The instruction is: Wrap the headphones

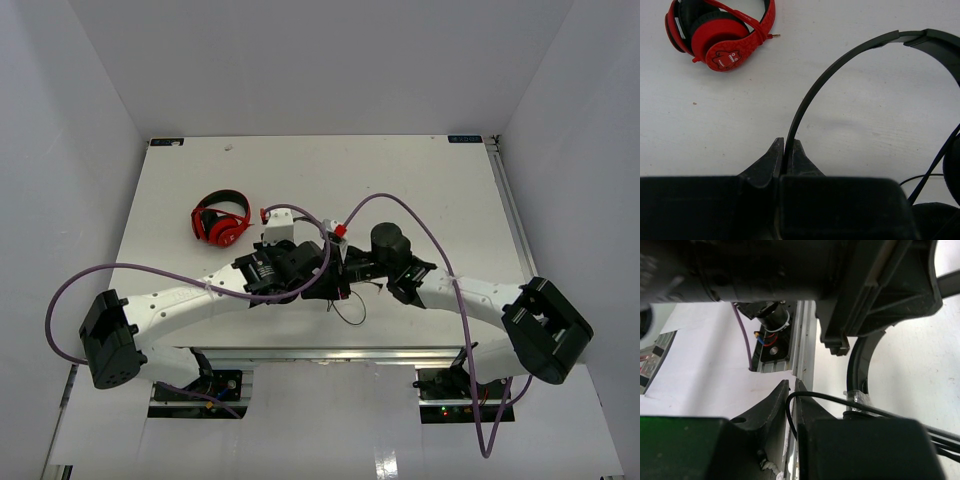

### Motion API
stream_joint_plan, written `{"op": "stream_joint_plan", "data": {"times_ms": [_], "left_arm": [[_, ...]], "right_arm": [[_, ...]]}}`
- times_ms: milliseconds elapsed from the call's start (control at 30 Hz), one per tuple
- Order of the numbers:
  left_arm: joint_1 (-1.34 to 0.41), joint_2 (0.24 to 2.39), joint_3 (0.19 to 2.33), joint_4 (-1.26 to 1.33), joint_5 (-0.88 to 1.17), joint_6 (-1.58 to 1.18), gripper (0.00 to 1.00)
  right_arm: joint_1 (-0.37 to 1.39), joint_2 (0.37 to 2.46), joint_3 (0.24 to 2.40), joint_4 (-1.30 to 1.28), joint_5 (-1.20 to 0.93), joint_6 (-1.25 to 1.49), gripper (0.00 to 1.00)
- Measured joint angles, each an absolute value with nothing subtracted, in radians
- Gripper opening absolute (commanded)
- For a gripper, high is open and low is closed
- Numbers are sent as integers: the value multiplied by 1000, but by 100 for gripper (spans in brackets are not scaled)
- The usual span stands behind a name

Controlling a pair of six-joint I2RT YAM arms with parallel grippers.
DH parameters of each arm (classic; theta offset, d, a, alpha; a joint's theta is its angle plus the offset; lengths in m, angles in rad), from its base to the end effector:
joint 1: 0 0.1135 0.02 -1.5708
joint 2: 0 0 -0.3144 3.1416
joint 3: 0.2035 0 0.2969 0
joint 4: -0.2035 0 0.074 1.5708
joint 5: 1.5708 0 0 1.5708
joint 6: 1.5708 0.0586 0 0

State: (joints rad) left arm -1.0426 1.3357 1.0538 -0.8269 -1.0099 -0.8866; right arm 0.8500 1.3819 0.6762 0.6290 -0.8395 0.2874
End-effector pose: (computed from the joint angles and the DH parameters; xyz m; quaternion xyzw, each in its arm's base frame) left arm 0.1888 -0.2252 0.3019 -0.0440 0.8580 0.1036 0.5012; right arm 0.1877 0.2797 0.2707 -0.4520 0.5668 0.5861 0.3618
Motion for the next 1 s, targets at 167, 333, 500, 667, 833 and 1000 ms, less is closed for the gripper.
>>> {"op": "stream_joint_plan", "data": {"times_ms": [167, 333, 500, 667, 833, 1000], "left_arm": [[-1042, 1339, 1069, -886, -1010, -950, 0], [-1042, 1338, 1075, -920, -1004, -995, 0], [-1038, 1314, 1088, -921, -998, -1030, 0], [-1032, 1294, 1113, -924, -1004, -1063, 0], [-1030, 1293, 1116, -927, -1005, -1094, 0], [-1030, 1293, 1117, -928, -1005, -1118, 0]], "right_arm": [[882, 1370, 653, 633, -729, 283, 14], [944, 1316, 624, 617, -559, 252, 14], [993, 1277, 595, 593, -413, 231, 15], [1020, 1276, 585, 574, -316, 228, 16], [1040, 1276, 575, 574, -226, 225, 15], [1054, 1274, 528, 609, -156, 212, 15]]}}
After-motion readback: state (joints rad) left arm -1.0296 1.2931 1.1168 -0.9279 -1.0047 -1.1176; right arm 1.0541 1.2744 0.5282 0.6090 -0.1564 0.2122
